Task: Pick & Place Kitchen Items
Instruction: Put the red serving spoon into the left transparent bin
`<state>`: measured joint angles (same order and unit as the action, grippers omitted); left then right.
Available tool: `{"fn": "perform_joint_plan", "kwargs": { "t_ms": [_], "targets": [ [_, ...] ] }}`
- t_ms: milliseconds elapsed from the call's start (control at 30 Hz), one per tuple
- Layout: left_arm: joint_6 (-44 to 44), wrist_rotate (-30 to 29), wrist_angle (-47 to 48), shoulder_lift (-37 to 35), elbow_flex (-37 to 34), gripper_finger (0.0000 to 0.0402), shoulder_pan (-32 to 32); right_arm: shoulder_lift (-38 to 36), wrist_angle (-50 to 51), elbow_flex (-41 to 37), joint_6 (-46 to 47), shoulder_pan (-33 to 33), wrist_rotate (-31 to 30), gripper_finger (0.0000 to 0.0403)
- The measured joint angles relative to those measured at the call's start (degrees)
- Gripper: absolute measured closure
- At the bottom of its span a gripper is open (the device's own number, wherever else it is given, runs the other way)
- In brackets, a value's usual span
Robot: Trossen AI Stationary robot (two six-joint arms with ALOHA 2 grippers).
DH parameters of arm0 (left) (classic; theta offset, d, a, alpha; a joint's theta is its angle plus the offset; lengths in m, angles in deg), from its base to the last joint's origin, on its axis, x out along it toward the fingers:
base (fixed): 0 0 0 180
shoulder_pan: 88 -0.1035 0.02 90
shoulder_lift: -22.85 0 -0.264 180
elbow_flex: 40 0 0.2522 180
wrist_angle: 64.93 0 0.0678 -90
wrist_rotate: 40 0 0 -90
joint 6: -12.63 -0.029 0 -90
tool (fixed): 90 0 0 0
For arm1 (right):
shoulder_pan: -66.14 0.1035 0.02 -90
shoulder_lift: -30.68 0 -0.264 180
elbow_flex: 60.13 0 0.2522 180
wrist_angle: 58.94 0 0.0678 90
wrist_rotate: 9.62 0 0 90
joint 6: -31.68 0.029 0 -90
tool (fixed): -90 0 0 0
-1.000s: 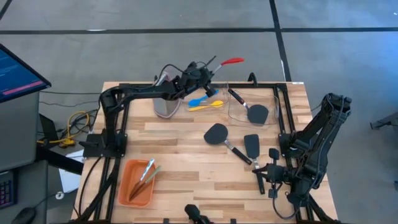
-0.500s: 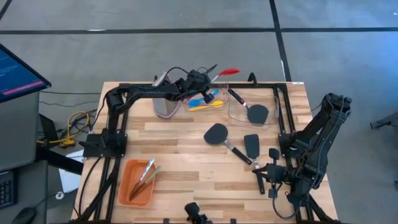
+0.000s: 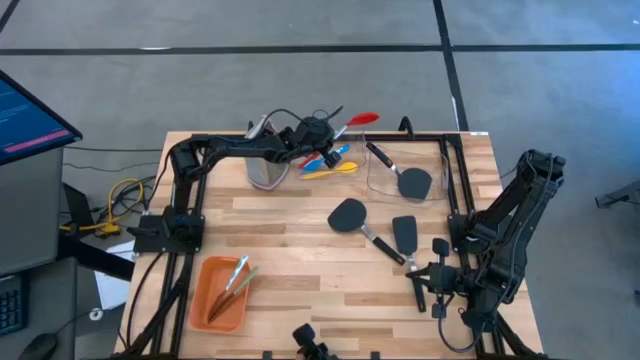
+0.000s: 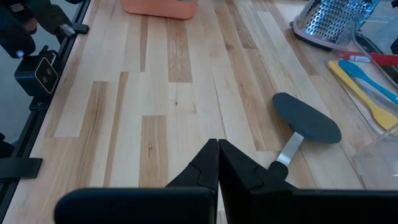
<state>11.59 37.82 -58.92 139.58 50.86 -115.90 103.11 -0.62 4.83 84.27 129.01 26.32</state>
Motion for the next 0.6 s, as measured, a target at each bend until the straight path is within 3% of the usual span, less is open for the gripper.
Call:
{"fn": "perform_joint_plan", "kwargs": {
  "t_ms": [400, 600],
  "targets": [
    [-0.11, 0.11, -2.98, -0.07, 0.02, 0.0300, 0.17, 0.00, 0.00, 0.00, 0.00, 0.00, 0.00, 0.0403],
    [-0.13, 1.31, -5.71, -2.12, 0.04, 0.0283, 0.27, 0.00, -0.05, 0.00, 0.00, 0.00, 0.03, 0.0403]
  ]
}}
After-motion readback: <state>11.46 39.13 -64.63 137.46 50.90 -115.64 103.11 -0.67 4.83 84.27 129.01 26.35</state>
